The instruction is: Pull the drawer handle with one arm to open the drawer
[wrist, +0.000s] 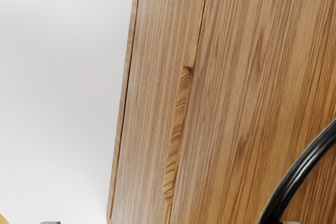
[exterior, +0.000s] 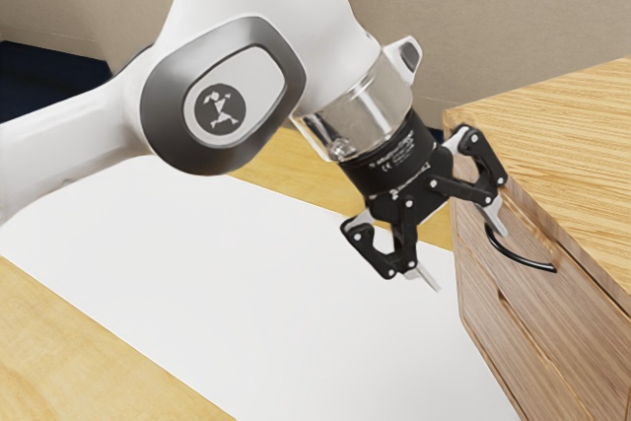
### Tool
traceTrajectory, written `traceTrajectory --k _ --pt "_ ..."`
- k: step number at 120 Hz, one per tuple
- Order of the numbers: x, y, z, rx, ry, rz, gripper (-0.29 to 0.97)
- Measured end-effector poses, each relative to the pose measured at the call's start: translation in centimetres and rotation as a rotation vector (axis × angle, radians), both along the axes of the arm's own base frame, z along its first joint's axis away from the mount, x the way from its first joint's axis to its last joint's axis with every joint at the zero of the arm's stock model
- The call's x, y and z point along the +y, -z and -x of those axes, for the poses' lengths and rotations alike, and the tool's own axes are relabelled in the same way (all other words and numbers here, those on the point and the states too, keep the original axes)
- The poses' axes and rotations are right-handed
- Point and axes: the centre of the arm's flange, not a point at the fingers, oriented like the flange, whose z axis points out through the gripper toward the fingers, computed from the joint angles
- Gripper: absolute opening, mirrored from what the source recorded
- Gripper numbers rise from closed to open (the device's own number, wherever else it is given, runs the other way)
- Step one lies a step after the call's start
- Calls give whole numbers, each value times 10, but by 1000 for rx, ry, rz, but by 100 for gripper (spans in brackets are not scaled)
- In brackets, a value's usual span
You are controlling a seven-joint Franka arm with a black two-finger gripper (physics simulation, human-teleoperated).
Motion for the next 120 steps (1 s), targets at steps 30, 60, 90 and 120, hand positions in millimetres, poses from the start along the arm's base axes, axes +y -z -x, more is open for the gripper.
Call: traceTrajectory --k 30,60,90,120 --pt "-3 8 -4 11 4 0 45" --pt "-1 3 -1 7 9 0 22" --pt "11 -10 9 1 5 7 3" --pt "18 -7 12 19 -2 2 1"
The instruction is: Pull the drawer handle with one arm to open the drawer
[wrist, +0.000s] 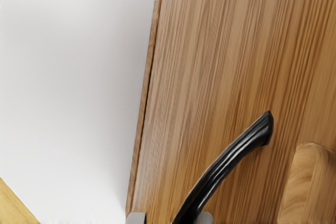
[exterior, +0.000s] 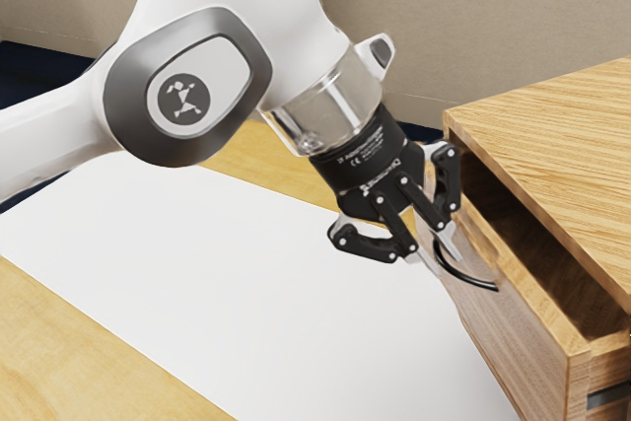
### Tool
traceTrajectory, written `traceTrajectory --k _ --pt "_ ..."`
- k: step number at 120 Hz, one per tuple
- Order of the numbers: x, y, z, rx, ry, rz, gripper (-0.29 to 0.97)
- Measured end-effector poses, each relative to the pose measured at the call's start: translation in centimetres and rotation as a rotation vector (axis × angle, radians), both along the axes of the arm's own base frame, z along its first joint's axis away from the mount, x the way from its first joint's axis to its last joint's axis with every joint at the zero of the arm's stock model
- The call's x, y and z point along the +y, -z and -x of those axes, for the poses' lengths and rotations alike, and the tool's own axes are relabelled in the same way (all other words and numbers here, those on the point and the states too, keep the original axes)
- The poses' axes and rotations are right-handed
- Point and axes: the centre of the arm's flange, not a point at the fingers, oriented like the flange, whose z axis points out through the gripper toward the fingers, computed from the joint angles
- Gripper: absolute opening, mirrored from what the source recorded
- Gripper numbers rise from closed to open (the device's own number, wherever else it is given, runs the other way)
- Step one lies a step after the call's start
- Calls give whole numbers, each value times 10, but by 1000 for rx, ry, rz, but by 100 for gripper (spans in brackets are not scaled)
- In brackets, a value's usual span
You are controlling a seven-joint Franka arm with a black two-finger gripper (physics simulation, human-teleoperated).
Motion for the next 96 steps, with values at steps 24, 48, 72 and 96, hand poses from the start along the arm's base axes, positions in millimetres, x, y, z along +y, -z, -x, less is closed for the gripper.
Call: traceTrajectory --k 24,48,72,96 --pt "13 -6 14 2 -7 9 1" --pt "16 -2 17 13 -9 7 2" --pt "21 -3 24 15 -10 11 4" --pt "25 -5 36 15 -5 17 4"
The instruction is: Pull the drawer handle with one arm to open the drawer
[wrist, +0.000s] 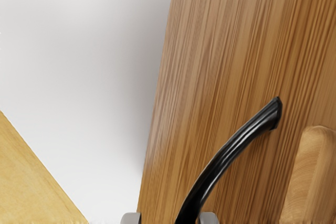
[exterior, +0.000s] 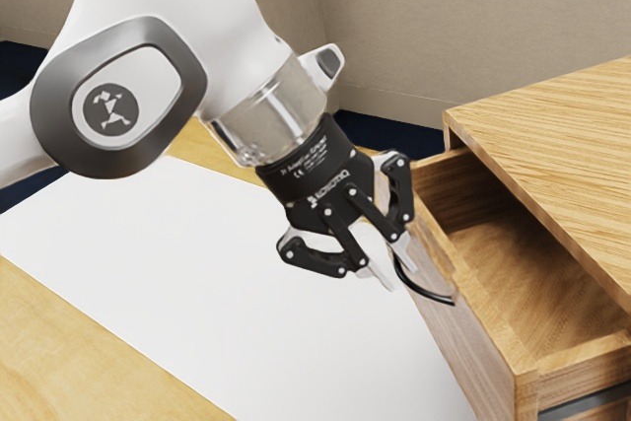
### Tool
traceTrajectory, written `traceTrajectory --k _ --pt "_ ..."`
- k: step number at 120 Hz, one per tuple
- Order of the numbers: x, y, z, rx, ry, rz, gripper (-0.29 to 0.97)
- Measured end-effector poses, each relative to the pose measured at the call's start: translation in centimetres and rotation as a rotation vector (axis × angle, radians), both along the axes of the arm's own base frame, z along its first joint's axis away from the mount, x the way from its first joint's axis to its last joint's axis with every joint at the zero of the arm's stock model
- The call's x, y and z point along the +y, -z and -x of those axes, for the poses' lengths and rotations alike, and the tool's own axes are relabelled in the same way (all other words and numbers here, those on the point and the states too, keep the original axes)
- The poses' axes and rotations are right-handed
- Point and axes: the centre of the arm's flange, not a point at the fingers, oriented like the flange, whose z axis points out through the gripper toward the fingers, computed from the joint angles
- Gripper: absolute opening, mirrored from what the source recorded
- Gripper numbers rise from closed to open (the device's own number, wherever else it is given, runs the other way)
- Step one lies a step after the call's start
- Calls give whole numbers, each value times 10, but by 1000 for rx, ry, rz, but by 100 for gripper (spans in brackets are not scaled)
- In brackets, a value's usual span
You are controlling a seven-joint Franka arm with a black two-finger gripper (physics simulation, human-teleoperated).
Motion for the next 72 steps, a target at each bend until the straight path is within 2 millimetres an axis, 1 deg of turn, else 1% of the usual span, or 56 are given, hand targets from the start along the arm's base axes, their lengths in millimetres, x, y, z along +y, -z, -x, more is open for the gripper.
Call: traceTrajectory --k 16,35,57,72 --pt "5 1 8 3 -1 4 5" --pt "11 3 15 8 -3 7 9" --pt "24 7 24 17 -17 10 10" --pt "36 8 35 19 -29 17 9"
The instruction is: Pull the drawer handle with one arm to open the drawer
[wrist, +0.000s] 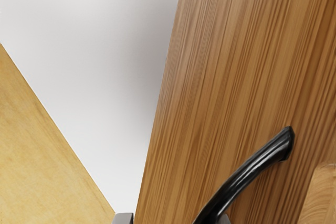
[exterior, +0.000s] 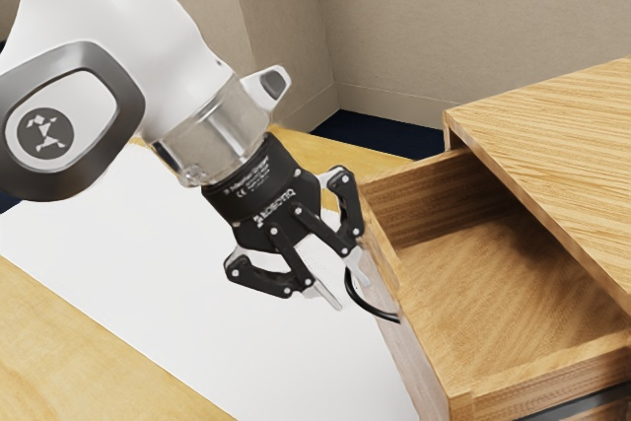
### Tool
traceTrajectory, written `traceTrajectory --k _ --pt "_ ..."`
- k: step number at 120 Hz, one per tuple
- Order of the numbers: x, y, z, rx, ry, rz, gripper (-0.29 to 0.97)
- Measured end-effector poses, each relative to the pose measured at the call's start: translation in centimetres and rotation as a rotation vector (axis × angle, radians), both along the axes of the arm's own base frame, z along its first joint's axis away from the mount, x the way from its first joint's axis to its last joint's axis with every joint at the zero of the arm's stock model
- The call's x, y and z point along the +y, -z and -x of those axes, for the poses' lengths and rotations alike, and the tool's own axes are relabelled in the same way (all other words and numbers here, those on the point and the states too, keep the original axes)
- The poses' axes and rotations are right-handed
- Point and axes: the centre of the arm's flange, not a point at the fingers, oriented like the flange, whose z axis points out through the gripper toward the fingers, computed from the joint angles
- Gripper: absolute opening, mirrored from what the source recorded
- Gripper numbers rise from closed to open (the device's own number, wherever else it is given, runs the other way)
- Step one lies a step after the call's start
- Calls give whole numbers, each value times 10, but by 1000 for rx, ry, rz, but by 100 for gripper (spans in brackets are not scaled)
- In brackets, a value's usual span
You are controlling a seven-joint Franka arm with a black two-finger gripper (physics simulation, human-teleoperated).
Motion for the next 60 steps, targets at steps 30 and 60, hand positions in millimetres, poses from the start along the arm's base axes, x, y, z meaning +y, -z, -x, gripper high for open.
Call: traceTrajectory --k 30,60 --pt "11 2 23 -2 1 10 7" --pt "16 3 55 -14 19 21 6"
